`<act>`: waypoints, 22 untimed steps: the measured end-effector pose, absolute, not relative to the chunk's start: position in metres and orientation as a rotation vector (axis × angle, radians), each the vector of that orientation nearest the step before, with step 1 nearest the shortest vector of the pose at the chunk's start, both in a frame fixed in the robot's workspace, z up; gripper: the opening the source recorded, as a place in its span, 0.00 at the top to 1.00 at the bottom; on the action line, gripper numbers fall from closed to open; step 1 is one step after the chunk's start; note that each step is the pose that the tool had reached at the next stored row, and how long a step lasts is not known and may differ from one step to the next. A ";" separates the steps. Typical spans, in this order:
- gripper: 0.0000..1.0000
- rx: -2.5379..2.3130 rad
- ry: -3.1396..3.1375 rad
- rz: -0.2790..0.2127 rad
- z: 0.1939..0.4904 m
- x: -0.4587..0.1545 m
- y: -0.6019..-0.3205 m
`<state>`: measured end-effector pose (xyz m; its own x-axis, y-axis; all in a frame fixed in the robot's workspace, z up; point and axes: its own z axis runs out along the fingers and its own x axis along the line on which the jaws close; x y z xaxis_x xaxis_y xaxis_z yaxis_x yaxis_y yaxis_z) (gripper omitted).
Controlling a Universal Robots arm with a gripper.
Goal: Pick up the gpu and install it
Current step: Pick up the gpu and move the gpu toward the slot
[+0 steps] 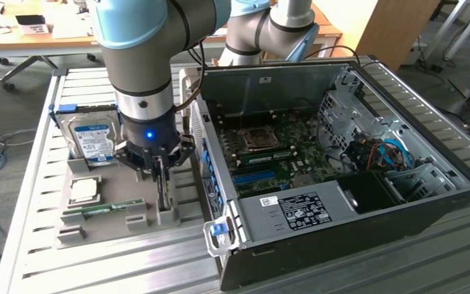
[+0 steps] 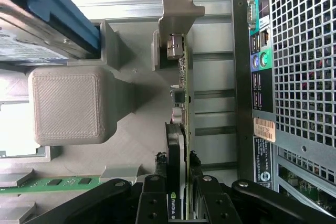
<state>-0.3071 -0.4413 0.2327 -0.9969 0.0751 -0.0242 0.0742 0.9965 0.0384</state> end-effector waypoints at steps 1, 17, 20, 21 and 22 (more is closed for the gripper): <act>0.73 0.116 3.113 0.059 0.233 -0.307 -0.441; 0.73 0.063 3.115 0.060 0.233 -0.307 -0.441; 0.73 0.063 3.115 0.059 0.236 -0.307 -0.441; 0.73 0.063 3.115 0.059 0.238 -0.307 -0.441; 0.73 0.063 3.115 0.059 0.239 -0.307 -0.441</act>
<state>-0.3071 -0.4413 0.2389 -0.9989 0.0411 -0.0242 0.0402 0.9984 0.0386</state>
